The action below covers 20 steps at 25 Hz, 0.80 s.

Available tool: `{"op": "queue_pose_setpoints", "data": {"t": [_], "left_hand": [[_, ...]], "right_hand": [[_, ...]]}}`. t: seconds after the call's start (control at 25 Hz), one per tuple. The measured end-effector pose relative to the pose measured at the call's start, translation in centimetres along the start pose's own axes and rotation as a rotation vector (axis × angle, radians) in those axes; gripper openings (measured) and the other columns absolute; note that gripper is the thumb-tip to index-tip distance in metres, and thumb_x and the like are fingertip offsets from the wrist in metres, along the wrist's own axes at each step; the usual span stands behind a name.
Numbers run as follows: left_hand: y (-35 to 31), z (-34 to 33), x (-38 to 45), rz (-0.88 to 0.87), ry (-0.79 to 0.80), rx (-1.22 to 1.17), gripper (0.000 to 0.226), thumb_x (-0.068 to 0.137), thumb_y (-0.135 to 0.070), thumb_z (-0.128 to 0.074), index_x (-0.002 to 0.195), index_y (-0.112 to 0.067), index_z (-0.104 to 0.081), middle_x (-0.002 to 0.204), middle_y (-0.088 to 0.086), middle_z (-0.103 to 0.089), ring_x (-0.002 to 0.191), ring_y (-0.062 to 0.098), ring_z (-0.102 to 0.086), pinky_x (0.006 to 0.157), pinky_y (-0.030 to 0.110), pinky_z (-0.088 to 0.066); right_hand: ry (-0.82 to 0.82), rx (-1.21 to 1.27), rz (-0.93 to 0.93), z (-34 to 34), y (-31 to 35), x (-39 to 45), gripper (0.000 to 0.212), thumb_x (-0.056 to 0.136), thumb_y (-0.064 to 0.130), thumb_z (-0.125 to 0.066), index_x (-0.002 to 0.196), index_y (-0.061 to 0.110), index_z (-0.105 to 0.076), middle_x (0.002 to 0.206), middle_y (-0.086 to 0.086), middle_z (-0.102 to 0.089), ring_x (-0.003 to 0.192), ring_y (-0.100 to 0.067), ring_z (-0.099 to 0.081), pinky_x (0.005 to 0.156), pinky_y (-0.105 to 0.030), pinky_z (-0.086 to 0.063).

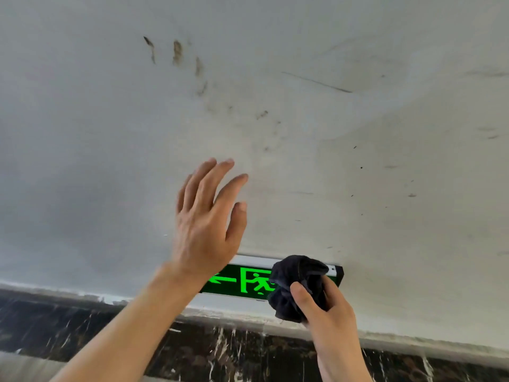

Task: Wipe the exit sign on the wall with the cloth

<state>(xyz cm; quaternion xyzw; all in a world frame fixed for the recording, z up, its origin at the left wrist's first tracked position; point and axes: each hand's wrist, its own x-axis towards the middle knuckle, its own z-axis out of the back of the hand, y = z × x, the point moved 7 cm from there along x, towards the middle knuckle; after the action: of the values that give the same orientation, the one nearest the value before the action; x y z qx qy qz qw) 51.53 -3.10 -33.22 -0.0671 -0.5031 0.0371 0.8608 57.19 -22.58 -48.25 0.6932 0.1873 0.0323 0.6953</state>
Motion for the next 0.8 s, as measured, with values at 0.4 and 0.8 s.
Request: {"op": "queue_pose_setpoints", "data": {"t": [0.4, 0.8], "left_hand": [[3.1, -3.5, 8.0, -0.588, -0.071, 0.526, 0.063, 0.107, -0.051, -0.035, 0.159, -0.016, -0.025, 0.16, 0.007, -0.024, 0.149, 0.031, -0.015, 0.122, 0.055, -0.002], [3.7, -4.7, 8.0, -0.645, -0.187, 0.479, 0.064, 0.104, -0.052, -0.024, 0.156, -0.017, -0.034, 0.157, 0.005, -0.032, 0.145, 0.032, -0.029, 0.122, 0.057, -0.007]], "right_hand": [[-0.051, -0.105, 0.165, -1.5, 1.6, -0.2, 0.035, 0.075, 0.021, -0.079, 0.095, 0.047, -0.067, 0.094, 0.016, -0.073, 0.09, 0.002, -0.064, 0.073, -0.02, -0.046], [-0.045, -0.877, 1.001, -12.8, 3.5, 0.9, 0.062, 0.07, 0.018, -0.08, 0.127, 0.02, -0.055, 0.129, -0.003, -0.051, 0.12, -0.024, -0.05, 0.097, -0.033, -0.049]]}}
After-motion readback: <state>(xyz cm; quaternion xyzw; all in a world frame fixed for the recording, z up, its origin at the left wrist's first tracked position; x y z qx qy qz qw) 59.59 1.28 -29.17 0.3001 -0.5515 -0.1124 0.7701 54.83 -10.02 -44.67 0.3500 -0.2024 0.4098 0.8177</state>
